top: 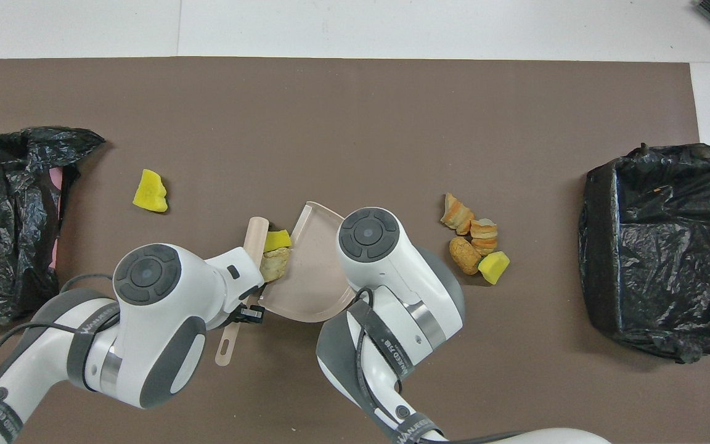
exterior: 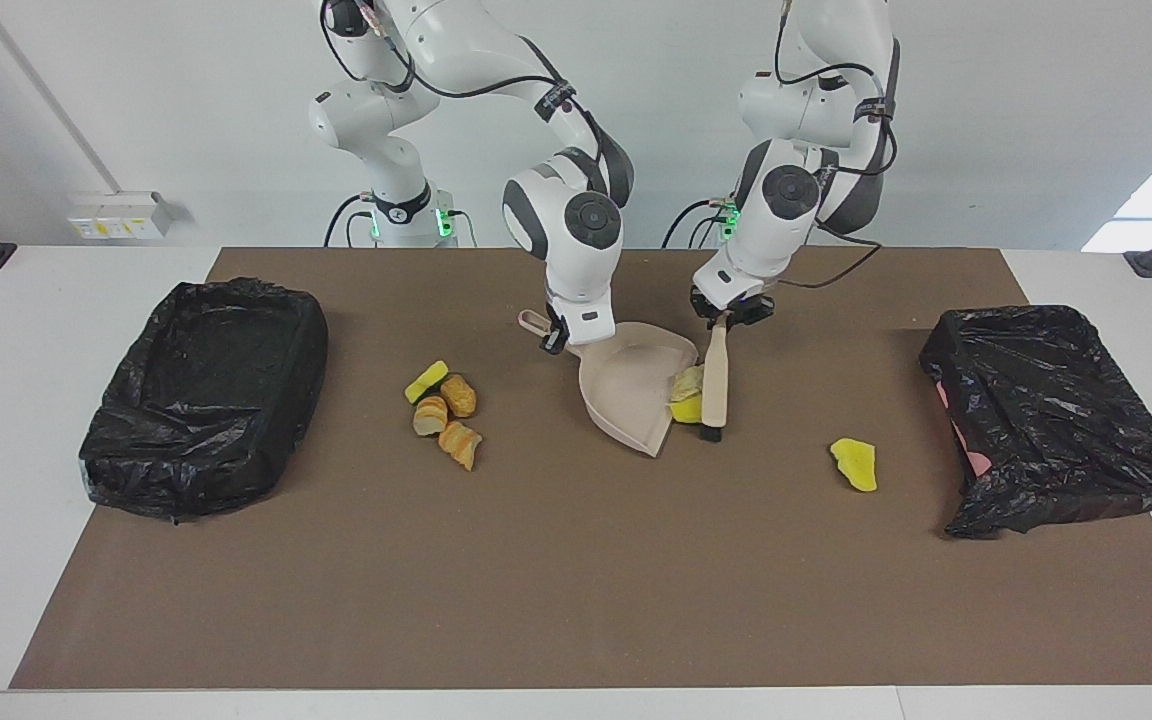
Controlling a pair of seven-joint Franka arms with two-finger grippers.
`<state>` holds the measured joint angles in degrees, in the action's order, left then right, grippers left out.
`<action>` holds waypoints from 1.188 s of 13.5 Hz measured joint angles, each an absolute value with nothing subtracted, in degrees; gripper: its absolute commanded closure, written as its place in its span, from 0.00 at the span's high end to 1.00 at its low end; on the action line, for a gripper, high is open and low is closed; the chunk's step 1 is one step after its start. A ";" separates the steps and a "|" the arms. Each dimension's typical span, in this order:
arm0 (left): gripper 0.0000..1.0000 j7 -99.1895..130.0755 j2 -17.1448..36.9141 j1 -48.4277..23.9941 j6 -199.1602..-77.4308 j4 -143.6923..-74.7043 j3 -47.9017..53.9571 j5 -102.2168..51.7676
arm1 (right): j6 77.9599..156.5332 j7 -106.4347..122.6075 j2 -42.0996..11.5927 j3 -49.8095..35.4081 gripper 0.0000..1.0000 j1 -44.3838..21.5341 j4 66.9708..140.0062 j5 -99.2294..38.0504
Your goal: Sweep and dump trash in bin
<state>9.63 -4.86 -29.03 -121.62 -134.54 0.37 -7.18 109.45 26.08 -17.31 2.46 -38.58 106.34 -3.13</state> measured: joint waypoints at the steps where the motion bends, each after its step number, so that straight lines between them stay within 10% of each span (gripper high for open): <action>1: 0.00 9.69 -5.15 -30.69 -121.60 -134.44 0.39 -7.48 | 109.45 26.05 -17.15 2.51 0.00 -38.58 106.51 -3.13; 6: 0.00 9.85 -5.57 -32.35 -116.07 -127.97 -0.34 -8.51 | 109.46 26.02 -17.10 2.53 0.00 -38.58 106.73 -3.13; 16: 0.00 5.03 -3.13 -7.59 -119.48 -126.61 -1.70 3.17 | 109.54 26.02 -16.83 2.52 0.00 -38.61 107.58 -3.13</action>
